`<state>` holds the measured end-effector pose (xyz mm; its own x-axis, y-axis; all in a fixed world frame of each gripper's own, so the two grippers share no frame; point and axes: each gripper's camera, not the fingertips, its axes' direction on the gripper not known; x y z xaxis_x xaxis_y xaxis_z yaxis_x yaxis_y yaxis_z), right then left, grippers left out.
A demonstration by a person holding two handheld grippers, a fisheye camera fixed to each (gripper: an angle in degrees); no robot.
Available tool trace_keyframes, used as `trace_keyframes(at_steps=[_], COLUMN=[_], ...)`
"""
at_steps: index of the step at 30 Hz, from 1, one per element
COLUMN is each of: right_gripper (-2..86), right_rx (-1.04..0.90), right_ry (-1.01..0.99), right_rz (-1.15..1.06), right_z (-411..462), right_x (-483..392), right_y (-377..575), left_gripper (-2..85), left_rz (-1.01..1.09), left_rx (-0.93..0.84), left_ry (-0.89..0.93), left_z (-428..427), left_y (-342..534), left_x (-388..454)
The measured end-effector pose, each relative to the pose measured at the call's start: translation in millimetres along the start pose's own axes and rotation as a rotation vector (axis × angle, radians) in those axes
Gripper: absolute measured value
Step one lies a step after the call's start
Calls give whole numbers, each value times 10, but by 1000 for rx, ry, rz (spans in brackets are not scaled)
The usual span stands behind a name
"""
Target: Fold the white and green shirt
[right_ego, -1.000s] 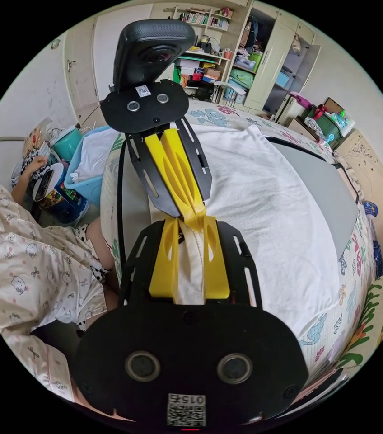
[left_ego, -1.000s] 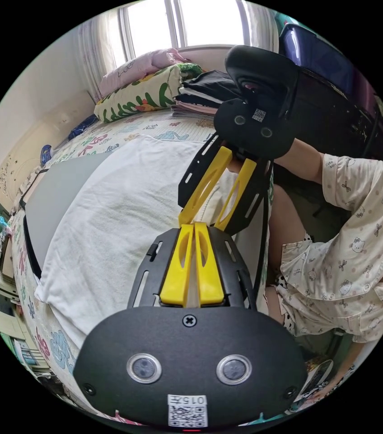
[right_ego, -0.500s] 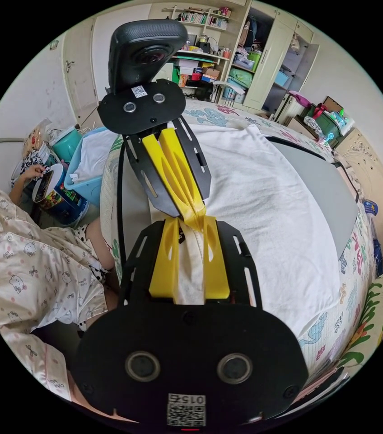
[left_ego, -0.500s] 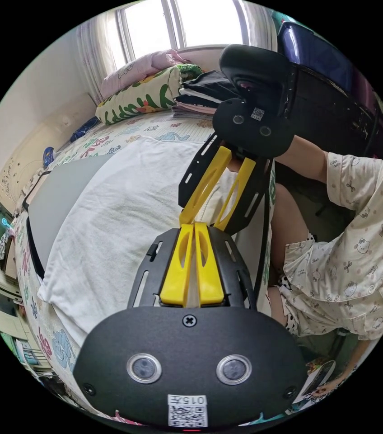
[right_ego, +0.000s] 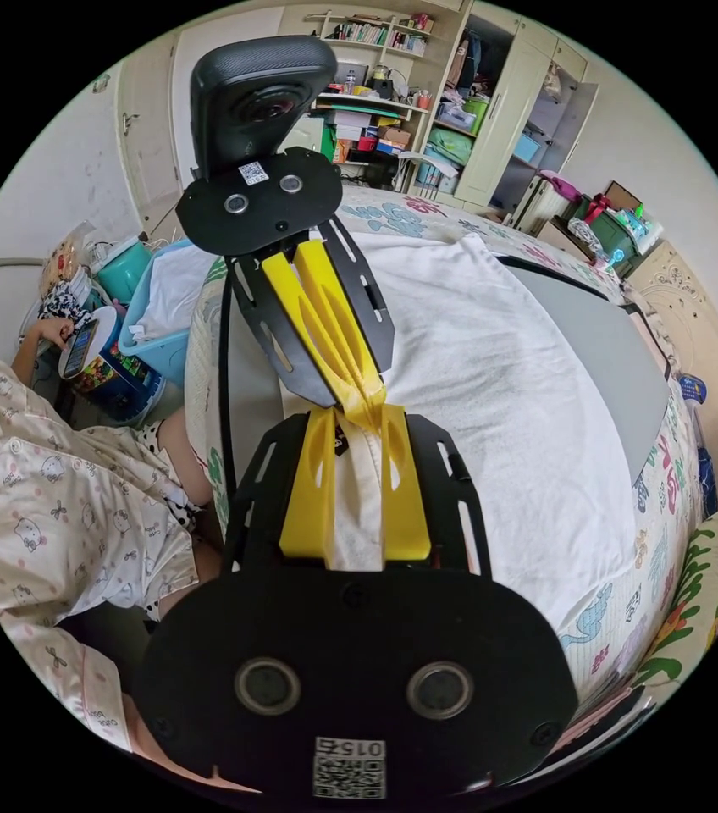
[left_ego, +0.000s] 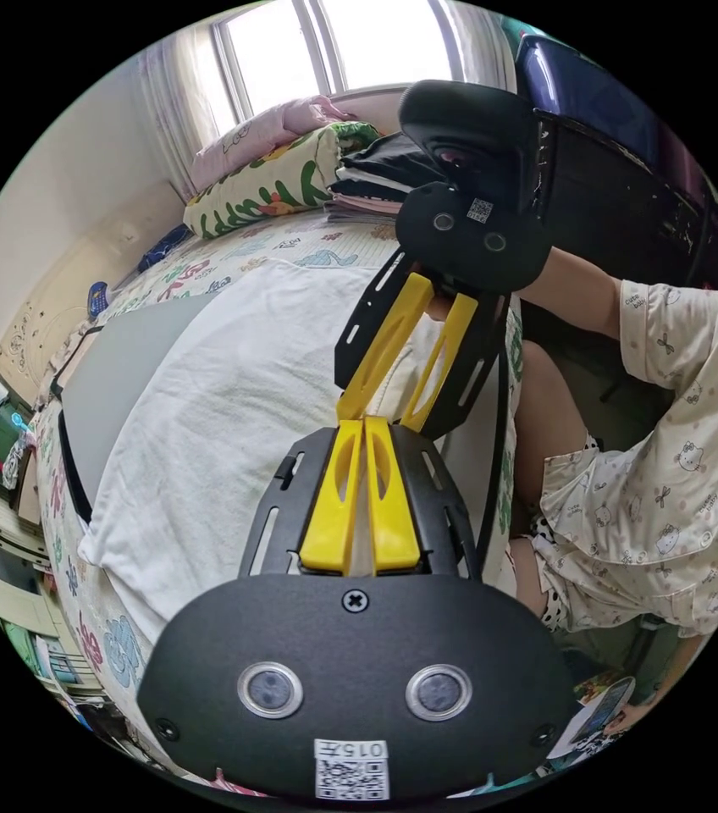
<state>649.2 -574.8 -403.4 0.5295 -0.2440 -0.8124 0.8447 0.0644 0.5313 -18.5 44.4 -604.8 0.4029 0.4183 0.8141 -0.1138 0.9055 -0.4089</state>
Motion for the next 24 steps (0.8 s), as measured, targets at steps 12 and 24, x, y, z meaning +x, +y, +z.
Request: trace_keyframes(at_steps=[12, 24], right_gripper=[84, 84], right_rx=[-1, 0], right_ry=[15, 31], right_rz=[3, -3], right_z=[-56, -133], right_x=[-6, -56], right_y=[50, 27], left_gripper=[-2, -3], left_rz=[20, 82], left_rx=[5, 10], left_ry=[-56, -215], left_z=[29, 144], left_y=[492, 1121], left_x=[165, 557])
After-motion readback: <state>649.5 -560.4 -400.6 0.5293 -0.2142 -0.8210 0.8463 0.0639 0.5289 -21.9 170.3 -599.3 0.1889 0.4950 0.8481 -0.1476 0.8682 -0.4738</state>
